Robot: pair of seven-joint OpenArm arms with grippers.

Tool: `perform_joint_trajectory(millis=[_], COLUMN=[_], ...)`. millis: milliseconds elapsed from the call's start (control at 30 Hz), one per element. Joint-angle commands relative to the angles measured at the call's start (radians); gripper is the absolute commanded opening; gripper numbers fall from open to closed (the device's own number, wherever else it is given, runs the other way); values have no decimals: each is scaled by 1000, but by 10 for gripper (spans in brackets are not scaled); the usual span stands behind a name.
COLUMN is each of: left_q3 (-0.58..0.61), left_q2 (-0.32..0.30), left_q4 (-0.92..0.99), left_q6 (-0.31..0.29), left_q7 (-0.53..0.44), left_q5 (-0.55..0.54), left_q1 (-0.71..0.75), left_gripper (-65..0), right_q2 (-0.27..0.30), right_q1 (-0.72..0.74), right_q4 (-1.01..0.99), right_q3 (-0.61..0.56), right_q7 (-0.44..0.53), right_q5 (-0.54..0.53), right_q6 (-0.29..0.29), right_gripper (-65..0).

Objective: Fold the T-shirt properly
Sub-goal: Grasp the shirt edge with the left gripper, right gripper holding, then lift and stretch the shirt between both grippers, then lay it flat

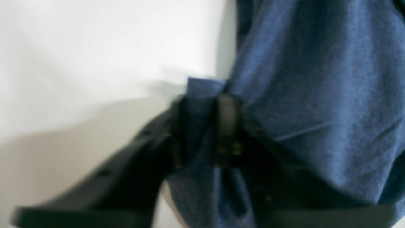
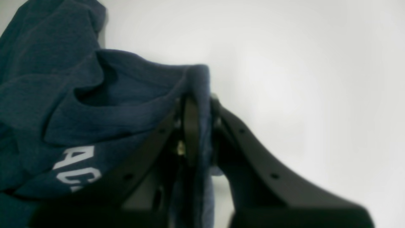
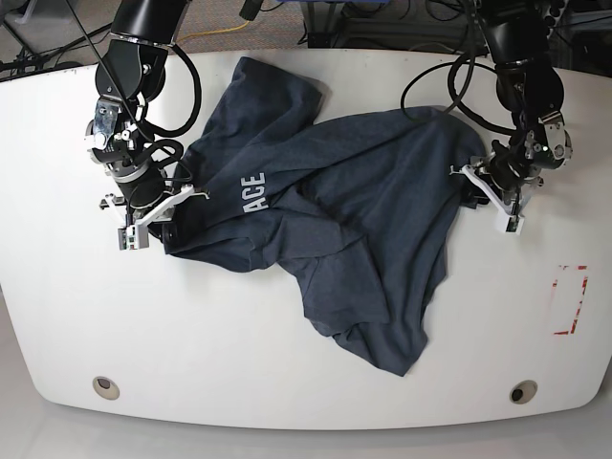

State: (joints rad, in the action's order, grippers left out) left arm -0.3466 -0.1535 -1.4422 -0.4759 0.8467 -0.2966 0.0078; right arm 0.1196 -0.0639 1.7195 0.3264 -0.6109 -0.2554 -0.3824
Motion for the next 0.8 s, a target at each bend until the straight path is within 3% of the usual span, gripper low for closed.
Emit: perform_joint_trajectory(millis=[0, 167, 367, 633, 767], left_q3=[-1, -21, -64, -67, -67], left_q2=[-5, -5, -4, -27, -28], left_q4=[-15, -64, -240, -444, -510], left_q6=[-1, 4, 4, 4, 9], left_q7=[13, 16, 19, 50, 50], left_q5=[3, 3, 3, 3, 3], left_q1=[-7, -4, 53, 82, 79], left_gripper=[-626, -647, -647, -650, -650], right_q2=[10, 12, 12, 18, 51], right_q1=[16, 16, 19, 65, 106], right_q4=[21, 20, 15, 15, 12], right_q3=[3, 3, 56, 73, 67], right_q7=[26, 26, 26, 26, 26], right_q5=[-12, -12, -12, -12, -14], right_q6=[-2, -2, 33, 32, 32], right_gripper=[-650, -650, -650, -650, -650])
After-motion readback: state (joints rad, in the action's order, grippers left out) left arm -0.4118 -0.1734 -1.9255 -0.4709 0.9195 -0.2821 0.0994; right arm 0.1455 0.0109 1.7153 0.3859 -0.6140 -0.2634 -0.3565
